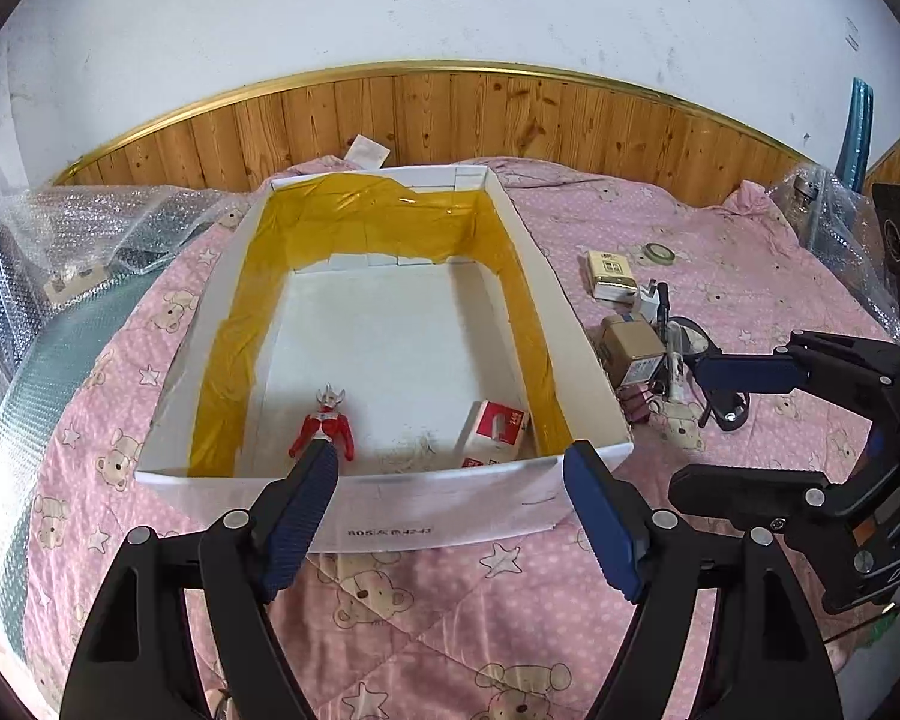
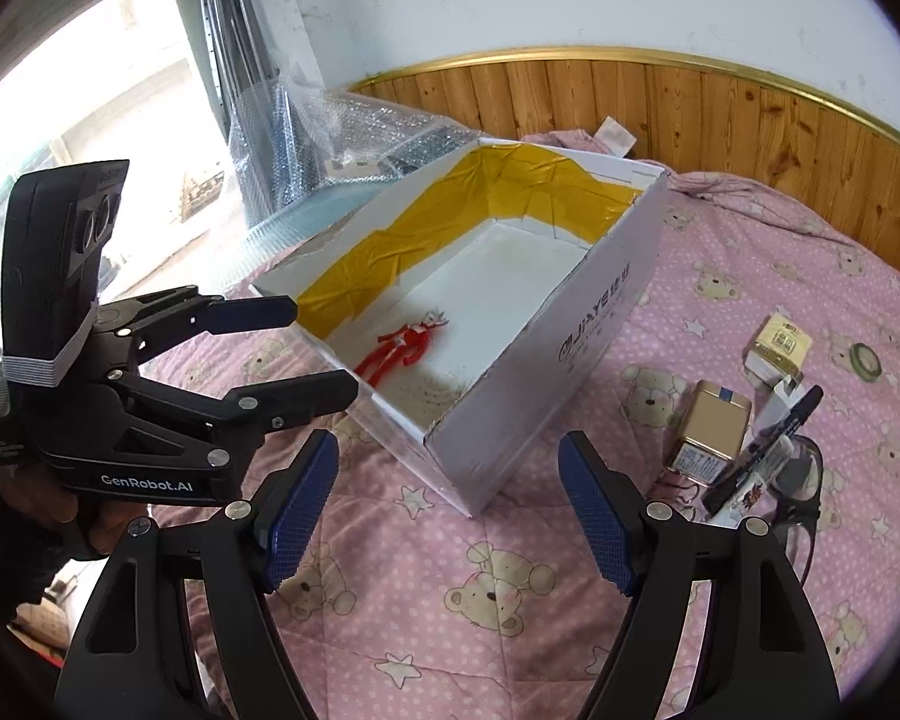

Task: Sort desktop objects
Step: 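Move the left tool to the pink binder clip while the right tool approaches the black glasses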

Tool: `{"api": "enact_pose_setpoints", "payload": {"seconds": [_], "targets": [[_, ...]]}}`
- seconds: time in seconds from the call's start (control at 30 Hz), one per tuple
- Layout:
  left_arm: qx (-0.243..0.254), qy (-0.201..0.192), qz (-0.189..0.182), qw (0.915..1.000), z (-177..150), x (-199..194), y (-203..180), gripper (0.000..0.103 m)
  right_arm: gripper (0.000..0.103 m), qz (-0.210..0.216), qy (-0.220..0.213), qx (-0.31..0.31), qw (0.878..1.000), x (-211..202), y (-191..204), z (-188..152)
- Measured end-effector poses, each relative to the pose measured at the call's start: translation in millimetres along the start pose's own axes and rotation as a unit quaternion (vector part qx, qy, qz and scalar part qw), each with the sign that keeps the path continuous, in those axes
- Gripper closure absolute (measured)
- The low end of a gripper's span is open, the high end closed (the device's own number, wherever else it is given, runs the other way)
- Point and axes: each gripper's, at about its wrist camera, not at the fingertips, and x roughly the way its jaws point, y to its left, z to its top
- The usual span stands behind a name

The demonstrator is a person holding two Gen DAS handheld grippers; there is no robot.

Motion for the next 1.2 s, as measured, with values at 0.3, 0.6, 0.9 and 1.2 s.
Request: {"api": "enact_pose_setpoints", "payload": {"seconds": [0.3,0.6,0.9,1.2], "targets": [[0.023,0.0,0.016,0.9996,-1,-5,-29,0.024,0.025,-0.004,-0.004,-0.003,1.0,-16,-19,-17],[0.03,0.037,0.023,0.9986,0,-32,-36,0.024,0.025,-0.006,0.03,-0.018,0.999,-37,-49,-23],[0.015,0.068,-0.025,0.9973,3,-37,-58,0.024,0.025,-0.008,0.036,0.017,0.999,-48,-86,-55],[0.063,0.075,-0.08,0.992,15,-6,-124,0.024,0.025,-0.03,0.026,0.048,0.998,-64,-102,-70]]}}
